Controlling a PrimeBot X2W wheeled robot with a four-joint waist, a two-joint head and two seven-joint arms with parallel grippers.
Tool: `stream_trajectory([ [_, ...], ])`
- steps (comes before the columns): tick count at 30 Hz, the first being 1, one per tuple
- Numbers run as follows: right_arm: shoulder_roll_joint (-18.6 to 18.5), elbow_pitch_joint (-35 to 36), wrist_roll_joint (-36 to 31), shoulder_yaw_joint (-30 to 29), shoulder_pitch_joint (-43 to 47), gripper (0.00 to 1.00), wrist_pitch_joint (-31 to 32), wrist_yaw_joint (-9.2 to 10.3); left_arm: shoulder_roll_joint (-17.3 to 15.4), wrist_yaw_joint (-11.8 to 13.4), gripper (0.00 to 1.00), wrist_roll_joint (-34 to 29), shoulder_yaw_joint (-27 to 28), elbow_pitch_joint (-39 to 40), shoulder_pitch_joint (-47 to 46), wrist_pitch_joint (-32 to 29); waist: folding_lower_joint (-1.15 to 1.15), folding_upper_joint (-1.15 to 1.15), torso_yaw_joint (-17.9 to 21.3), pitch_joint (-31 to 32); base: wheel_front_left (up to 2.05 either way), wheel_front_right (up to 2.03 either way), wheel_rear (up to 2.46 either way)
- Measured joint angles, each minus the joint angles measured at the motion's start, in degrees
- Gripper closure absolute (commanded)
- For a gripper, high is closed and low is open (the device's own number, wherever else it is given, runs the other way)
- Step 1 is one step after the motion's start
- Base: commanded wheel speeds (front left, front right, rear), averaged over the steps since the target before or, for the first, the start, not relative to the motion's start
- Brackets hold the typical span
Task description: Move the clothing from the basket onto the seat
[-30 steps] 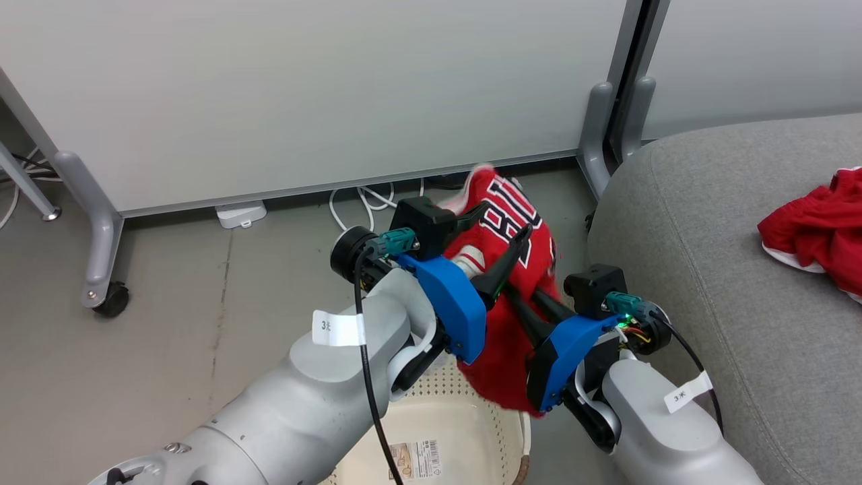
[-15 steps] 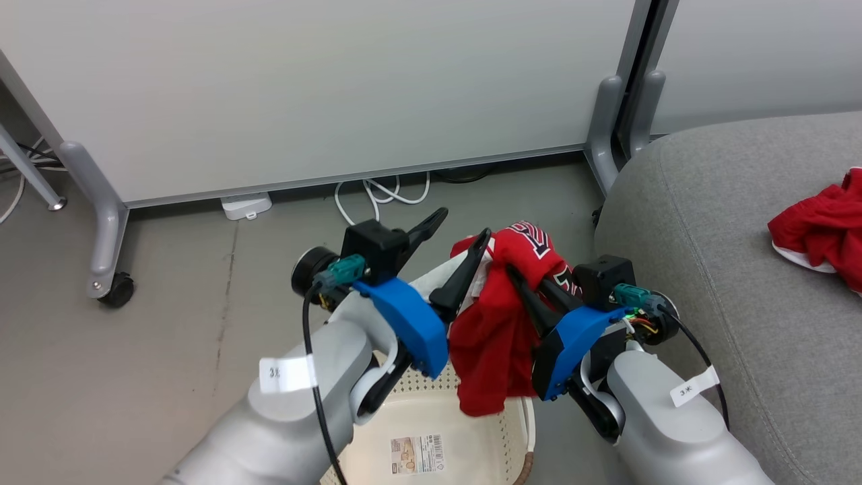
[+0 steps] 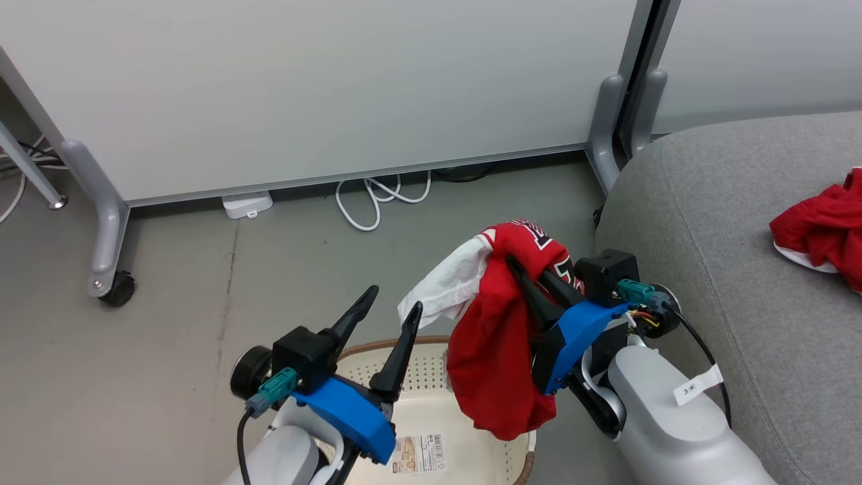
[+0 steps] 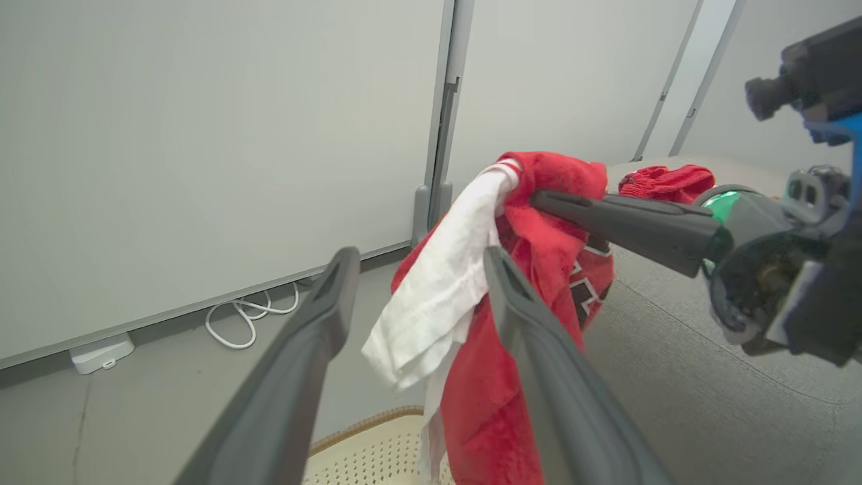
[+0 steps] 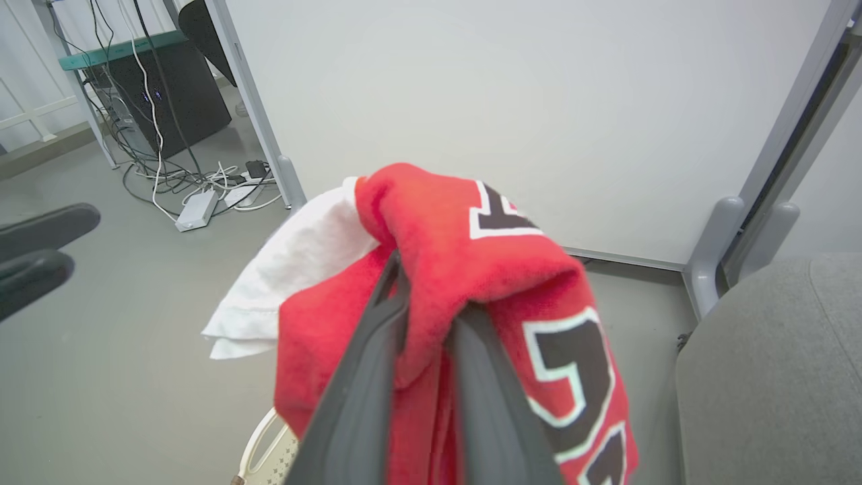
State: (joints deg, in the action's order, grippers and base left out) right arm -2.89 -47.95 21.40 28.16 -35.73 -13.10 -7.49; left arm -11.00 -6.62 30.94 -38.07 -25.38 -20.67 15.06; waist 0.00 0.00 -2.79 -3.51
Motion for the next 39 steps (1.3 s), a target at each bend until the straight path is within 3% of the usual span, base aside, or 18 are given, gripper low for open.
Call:
stream_trajectory([
  [10,0.0,1.4,-0.5,-0.8,0.7,1.0,0.8,0.0,0.6,-0.5,0.0,-5.4,9.3,3.4,7.1,0.0,0.0,0.0,-0.2,-0.2,0.0,0.0,0.0],
  [21,0.0,2.5,-0.7,-1.3,1.3,1.0,1.3,0.0,1.5,-0.8,0.0,-6.7,9.9,4.2,8.1,0.0,0.0,0.0,1.1,0.2,0.0,0.0,0.0],
  [29,0.0,3.2,-0.7,-1.7,1.8,1.0,1.5,0.0,0.9,-0.8,0.0,-6.0,9.2,4.2,8.1,0.0,0.0,0.0,5.1,0.2,0.0,0.0,0.0],
  [39,0.0,3.8,-0.7,-1.9,2.4,1.0,1.7,0.0,0.6,-0.8,0.0,-5.7,8.5,4.5,7.7,0.0,0.0,0.0,13.1,-0.1,0.0,0.0,0.0],
])
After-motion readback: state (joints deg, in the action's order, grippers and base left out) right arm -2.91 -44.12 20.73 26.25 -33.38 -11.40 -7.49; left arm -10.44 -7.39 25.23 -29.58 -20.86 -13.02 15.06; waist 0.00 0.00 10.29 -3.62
